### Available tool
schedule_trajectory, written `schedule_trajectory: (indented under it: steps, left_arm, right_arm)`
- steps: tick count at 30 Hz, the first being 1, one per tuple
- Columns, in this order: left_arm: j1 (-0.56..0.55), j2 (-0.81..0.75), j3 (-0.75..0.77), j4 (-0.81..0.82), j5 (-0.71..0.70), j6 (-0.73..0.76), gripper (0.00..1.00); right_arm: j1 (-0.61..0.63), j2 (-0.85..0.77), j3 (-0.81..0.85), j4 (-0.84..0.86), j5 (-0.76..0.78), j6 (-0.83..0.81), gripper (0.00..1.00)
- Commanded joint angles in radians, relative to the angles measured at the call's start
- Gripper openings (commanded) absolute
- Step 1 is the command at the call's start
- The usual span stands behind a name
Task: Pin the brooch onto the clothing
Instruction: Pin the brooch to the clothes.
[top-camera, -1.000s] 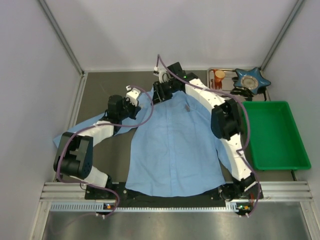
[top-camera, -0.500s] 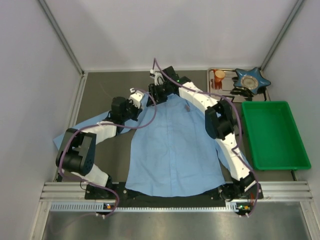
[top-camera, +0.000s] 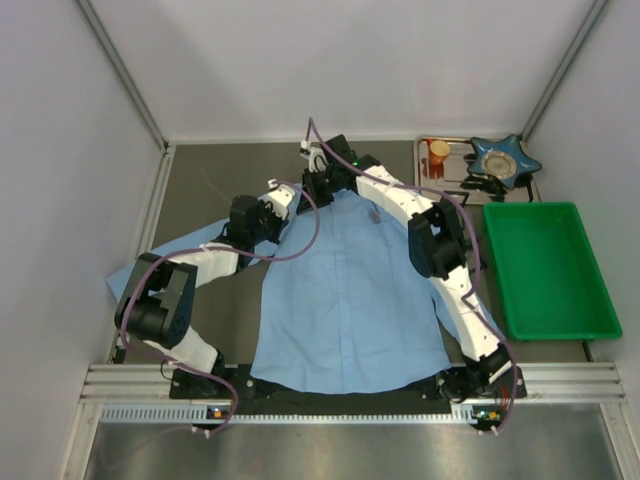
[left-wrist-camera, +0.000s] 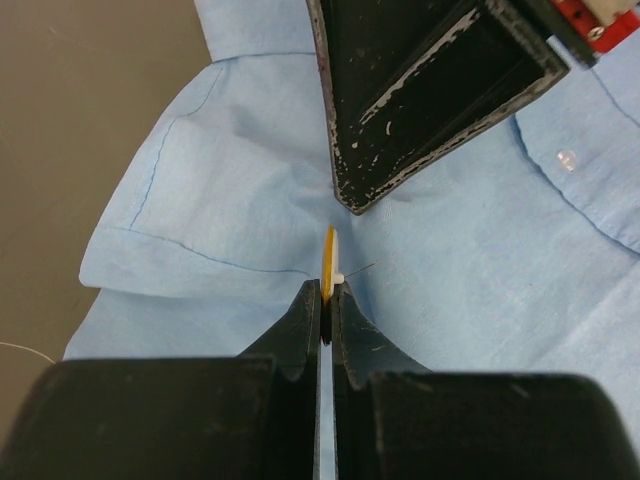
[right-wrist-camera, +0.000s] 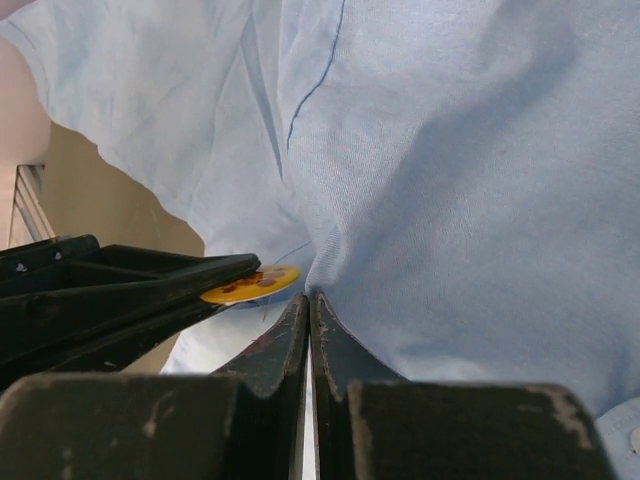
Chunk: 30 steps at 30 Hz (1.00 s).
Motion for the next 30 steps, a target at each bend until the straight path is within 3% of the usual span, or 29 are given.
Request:
schedule_trajectory:
  steps: [1, 30]
  left_arm:
    - [-0.004, 0.010, -0.009, 0.061, -0.042, 0.026, 0.00]
    - [-0.009, -0.009, -0.011, 0.115, 0.007, -0.039, 0.00]
  right_arm:
    - [0.011, -0.025, 0.046, 0.048, -0.033, 0.037, 0.00]
    - [0.010, -0.054, 0.002, 0.088, -0.104, 0.105, 0.00]
